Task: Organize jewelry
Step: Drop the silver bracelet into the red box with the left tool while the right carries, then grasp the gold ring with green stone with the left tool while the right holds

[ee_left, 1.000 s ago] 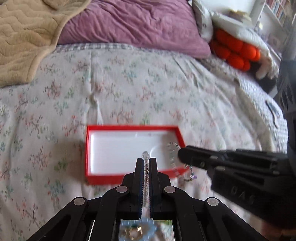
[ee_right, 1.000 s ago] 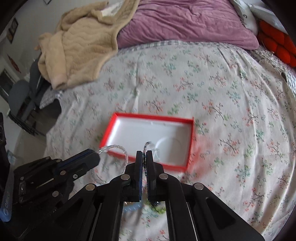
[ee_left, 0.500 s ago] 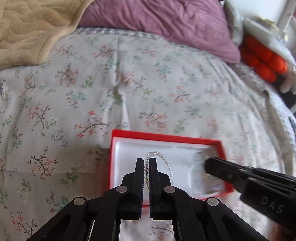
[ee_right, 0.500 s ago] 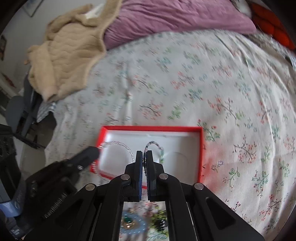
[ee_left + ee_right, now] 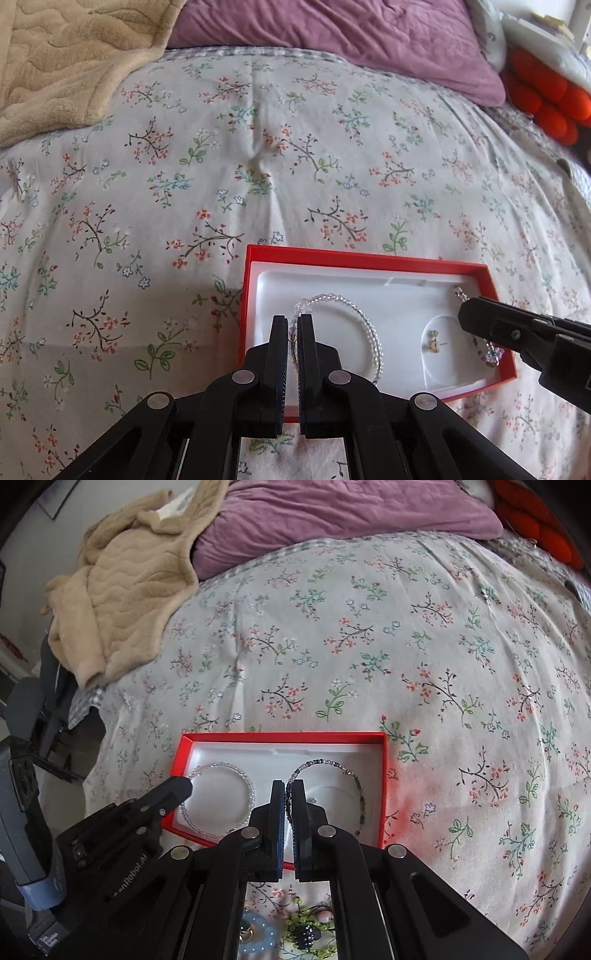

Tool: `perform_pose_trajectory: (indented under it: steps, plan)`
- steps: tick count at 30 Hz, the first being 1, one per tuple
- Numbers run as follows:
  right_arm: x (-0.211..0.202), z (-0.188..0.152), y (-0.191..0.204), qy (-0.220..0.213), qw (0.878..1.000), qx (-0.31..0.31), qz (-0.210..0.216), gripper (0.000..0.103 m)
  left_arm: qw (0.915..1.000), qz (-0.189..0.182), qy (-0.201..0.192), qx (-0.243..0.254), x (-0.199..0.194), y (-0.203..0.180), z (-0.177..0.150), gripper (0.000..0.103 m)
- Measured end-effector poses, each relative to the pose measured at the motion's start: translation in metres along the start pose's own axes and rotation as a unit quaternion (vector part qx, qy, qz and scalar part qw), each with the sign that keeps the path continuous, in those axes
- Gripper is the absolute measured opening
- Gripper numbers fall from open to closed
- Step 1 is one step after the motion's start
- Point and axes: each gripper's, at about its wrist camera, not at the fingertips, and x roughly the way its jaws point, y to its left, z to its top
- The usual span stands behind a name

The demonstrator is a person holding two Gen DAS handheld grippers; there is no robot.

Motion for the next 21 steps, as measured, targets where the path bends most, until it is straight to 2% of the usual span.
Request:
perform_pose_trajectory:
  steps: [13,19,21]
  plan:
    - [-0.007,0.0,0.007,-0.007,1.0,-0.007,0.004,0.003,0.9999,0.009,-0.001,0.007,-0.003,-0.004,0.001,0.0]
    - [-0.019,0.001,0.006,-0.014,1.0,-0.01,0.002,0.003,0.9999,0.006,-0.003,0.009,-0.009,-0.006,0.002,0.015]
    - [-0.026,0.001,0.006,-0.018,1.0,-0.016,0.0,0.003,0.9998,0.011,-0.003,0.016,-0.012,-0.007,0.0,0.024]
